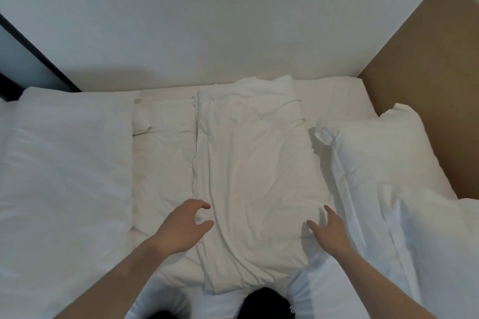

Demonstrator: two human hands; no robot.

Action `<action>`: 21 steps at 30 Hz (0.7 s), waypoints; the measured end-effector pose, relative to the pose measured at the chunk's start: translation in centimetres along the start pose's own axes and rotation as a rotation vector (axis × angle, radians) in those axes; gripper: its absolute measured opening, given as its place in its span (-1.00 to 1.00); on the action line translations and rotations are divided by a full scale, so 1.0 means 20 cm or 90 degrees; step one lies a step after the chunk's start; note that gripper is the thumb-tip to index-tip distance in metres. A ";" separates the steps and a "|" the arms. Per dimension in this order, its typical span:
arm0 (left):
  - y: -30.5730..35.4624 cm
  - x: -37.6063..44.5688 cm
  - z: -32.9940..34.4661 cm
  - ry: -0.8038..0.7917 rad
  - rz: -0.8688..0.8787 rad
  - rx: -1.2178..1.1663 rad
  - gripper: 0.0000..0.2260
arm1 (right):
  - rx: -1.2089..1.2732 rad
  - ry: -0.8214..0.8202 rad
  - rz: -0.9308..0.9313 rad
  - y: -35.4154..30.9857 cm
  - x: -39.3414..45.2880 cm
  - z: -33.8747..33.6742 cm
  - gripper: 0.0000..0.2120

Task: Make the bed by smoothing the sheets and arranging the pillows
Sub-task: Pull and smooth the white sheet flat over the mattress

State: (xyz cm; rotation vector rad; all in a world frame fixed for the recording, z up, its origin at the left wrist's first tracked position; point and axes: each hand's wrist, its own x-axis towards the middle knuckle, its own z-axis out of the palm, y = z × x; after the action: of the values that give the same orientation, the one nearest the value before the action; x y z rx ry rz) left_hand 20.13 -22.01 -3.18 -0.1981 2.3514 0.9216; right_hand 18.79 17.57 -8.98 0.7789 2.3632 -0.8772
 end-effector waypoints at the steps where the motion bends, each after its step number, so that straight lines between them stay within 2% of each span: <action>1: 0.04 0.02 0.03 0.000 -0.003 0.000 -0.64 | 0.001 -0.005 0.013 0.04 0.05 -0.03 -0.14; 6: 0.21 0.09 0.19 -0.007 -0.029 0.020 -0.64 | 0.059 -0.085 0.078 0.19 0.25 -0.09 0.27; 10: 0.30 0.09 0.28 0.010 -0.044 0.012 -0.65 | 0.150 -0.159 0.133 0.21 0.35 -0.11 0.11; 15: 0.41 0.04 0.35 0.005 -0.075 -0.032 -0.66 | 0.273 -0.275 0.138 0.16 0.41 -0.14 0.17; 16: 0.46 0.02 0.37 0.003 -0.065 -0.027 -0.63 | 0.286 -0.290 0.125 0.12 0.38 -0.14 0.11; 18: 0.56 -0.03 0.45 -0.013 -0.033 -0.032 -0.52 | 0.318 -0.301 0.095 0.01 0.27 -0.16 -0.18; 21: 0.72 -0.12 0.59 -0.070 0.048 -0.113 -0.11 | 0.326 -0.296 0.026 -0.13 0.10 -0.18 -0.52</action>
State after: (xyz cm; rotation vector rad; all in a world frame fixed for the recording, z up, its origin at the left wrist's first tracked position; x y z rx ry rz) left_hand 22.84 -3.68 -0.27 -0.1257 2.1904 1.1491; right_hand 14.84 19.19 -6.70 0.7087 1.7287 -1.4927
